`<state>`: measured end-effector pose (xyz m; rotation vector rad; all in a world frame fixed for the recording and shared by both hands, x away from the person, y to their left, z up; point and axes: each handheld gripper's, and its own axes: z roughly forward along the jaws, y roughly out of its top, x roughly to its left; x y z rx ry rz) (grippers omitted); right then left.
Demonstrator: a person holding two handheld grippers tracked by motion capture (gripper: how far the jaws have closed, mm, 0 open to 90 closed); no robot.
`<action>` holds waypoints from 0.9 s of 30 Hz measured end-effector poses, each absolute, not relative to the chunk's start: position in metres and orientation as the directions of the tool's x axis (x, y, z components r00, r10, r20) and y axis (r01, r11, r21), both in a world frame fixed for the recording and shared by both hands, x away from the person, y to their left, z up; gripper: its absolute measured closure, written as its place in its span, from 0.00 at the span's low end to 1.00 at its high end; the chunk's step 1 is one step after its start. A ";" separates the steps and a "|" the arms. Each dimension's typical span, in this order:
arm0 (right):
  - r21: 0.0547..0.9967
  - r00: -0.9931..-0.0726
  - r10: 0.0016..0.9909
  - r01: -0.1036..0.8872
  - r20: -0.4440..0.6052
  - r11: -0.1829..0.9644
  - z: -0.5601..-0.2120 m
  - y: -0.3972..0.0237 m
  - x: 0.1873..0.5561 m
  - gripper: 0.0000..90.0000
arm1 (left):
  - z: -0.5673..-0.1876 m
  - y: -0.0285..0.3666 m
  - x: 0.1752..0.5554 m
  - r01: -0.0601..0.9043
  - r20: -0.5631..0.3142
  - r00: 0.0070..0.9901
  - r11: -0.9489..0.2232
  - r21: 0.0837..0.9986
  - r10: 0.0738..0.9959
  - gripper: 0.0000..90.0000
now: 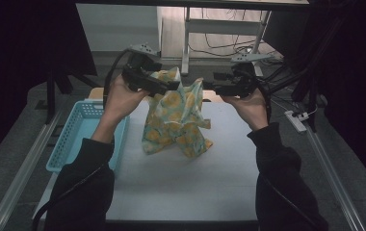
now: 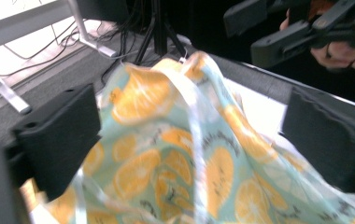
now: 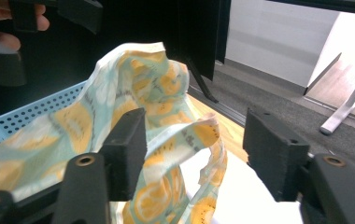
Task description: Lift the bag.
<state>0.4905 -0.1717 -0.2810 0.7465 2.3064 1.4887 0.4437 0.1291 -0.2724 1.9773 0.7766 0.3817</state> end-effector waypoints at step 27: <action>0.888 -0.840 0.542 0.274 0.034 0.368 -0.327 -0.183 0.459 0.12 | -0.326 0.189 0.396 0.413 -0.100 0.732 -0.322 0.852 0.674 0.00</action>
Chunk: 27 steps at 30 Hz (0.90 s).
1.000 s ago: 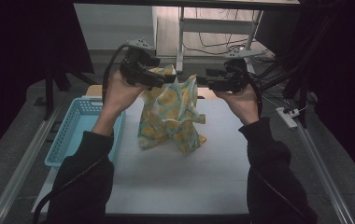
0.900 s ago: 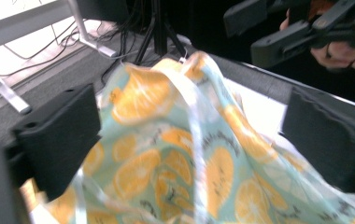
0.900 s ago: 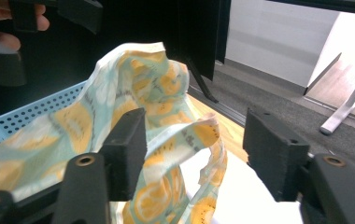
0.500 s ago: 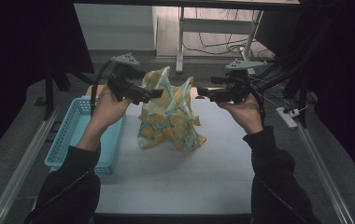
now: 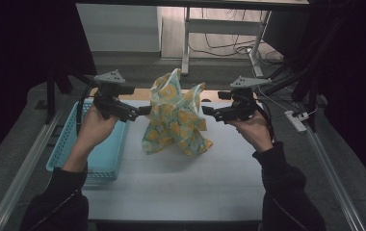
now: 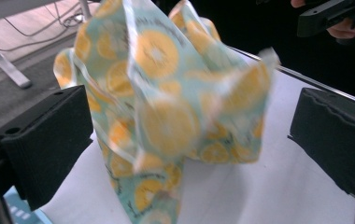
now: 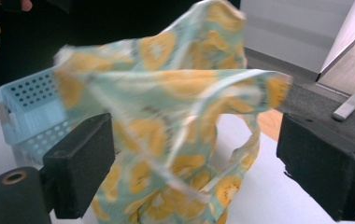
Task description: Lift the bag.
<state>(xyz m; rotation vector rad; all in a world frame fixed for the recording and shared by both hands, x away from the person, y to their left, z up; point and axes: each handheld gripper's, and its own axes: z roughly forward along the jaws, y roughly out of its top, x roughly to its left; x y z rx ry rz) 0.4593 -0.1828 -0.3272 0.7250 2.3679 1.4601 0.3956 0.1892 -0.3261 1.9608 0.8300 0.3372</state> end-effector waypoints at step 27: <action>0.871 -0.841 0.541 0.280 0.020 0.404 -0.383 -0.213 0.411 0.04 | -0.401 0.202 0.332 0.448 -0.120 0.715 -0.320 0.835 0.689 0.00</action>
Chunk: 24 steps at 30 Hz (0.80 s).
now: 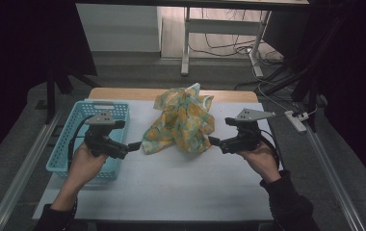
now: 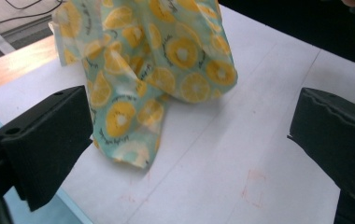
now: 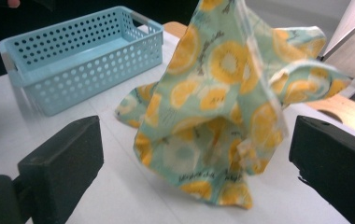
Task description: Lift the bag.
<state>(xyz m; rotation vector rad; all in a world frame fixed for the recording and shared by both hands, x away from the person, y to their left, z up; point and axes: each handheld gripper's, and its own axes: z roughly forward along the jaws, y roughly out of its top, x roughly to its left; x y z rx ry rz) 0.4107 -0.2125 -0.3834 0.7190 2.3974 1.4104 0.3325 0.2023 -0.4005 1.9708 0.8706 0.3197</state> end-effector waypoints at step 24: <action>0.846 -0.806 0.592 0.328 0.018 0.420 -0.446 -0.256 0.349 0.00 | -0.457 0.219 0.264 0.498 -0.142 0.652 -0.279 0.821 0.745 0.00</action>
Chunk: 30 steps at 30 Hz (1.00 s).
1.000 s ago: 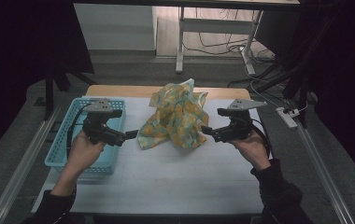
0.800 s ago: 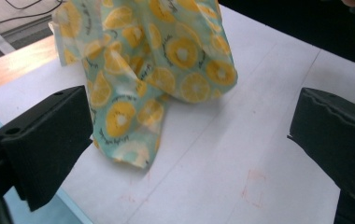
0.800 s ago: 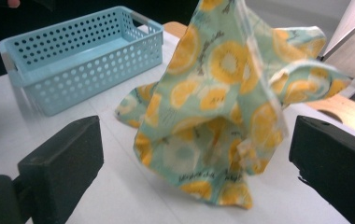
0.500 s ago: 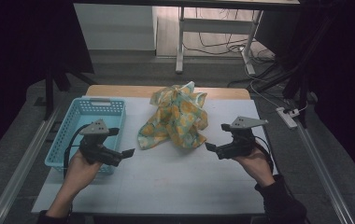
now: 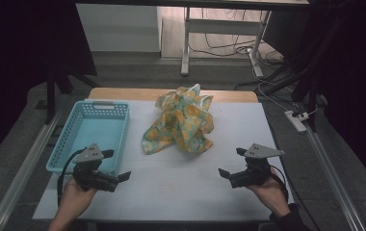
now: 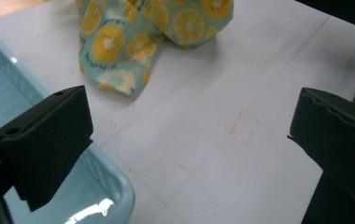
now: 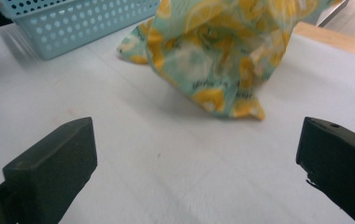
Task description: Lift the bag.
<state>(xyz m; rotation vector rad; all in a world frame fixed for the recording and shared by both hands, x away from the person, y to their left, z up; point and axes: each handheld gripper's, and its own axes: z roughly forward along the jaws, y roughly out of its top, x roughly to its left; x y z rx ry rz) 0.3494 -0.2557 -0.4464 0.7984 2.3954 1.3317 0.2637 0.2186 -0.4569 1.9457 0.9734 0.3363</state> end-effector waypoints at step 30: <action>0.759 -0.688 0.725 0.494 0.043 0.424 -0.499 -0.315 0.287 0.00 | -0.518 0.246 0.205 0.649 -0.104 0.498 -0.291 0.703 0.861 0.00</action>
